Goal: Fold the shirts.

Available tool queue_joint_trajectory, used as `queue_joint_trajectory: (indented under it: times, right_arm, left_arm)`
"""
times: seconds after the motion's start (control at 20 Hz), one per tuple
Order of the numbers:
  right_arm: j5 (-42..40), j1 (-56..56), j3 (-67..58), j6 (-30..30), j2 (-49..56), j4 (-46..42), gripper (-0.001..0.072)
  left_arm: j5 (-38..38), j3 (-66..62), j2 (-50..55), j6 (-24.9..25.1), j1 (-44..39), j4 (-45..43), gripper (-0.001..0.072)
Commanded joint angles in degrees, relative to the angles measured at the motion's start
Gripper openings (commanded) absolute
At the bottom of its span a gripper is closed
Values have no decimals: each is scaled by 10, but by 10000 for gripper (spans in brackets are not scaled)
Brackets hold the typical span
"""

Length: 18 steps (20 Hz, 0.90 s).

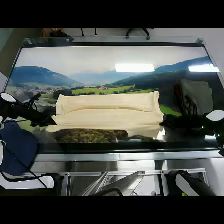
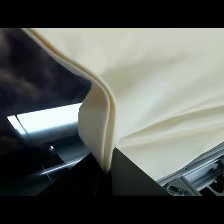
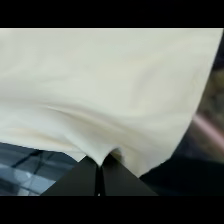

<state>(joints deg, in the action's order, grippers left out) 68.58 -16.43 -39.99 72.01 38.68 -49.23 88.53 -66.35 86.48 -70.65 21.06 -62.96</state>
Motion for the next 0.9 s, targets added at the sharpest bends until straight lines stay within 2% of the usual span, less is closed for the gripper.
queue_joint_trajectory:
  times: [0.0,0.25,0.4,0.55,0.75,0.8,0.85]
  right_arm:
    - [-57,1,-86,-119,99,104,27]
    - [-70,15,-263,-205,300,174,27]
    - [-85,40,-335,-217,386,174,28]
    - [-95,57,-362,-228,443,171,28]
    - [-103,58,-362,-227,462,139,28]
    - [-103,58,-362,-227,461,129,39]
    - [-102,58,-362,-227,460,128,161]
  left_arm:
    - [-10,-84,-2,-19,-23,12,15]
    - [-31,-235,102,-39,-75,10,15]
    - [-34,-295,175,-56,-84,10,15]
    - [-29,-331,240,-63,-91,10,15]
    - [-27,-367,301,-63,-96,11,15]
    - [-31,-370,306,-63,-95,11,15]
    - [-35,-370,305,-63,-95,11,16]
